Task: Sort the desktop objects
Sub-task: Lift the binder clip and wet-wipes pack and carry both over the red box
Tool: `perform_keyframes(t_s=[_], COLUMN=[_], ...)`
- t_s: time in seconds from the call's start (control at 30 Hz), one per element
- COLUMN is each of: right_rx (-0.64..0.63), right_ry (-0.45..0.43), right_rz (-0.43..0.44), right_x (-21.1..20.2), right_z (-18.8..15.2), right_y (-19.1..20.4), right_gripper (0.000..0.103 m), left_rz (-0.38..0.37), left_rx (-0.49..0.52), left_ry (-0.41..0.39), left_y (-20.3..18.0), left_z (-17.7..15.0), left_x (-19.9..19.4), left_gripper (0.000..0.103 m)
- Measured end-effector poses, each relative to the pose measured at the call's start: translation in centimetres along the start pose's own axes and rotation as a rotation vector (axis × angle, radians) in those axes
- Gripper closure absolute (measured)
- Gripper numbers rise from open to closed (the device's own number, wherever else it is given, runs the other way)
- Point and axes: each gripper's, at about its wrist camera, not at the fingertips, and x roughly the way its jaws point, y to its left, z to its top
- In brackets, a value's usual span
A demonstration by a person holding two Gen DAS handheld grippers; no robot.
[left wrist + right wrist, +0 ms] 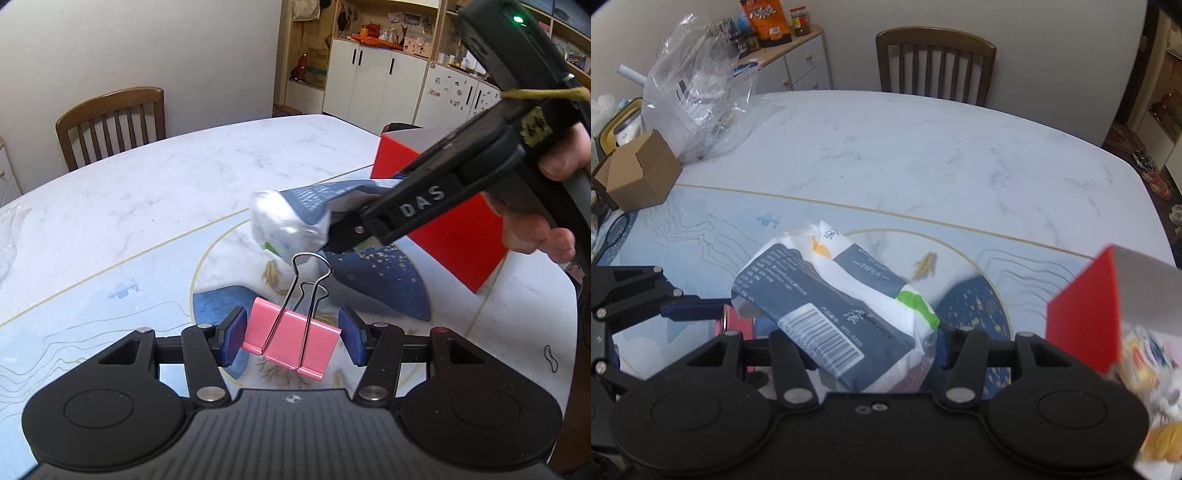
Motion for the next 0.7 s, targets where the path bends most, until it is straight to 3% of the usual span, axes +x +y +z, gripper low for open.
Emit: perform_keyframes(t_s=[0.7], right_rx=[0.149], right_ry=[-0.087], right_rz=[-0.024], right_x=[-10.8], right_z=[-6.2], right_y=[-2.8], right_gripper=[0.051], left_rz=[-0.097], left_rx=[0.079], left_ry=[-0.106], left_y=[-6.6], left_z=[3.9], left_x=[-5.9], left_gripper=[0.05])
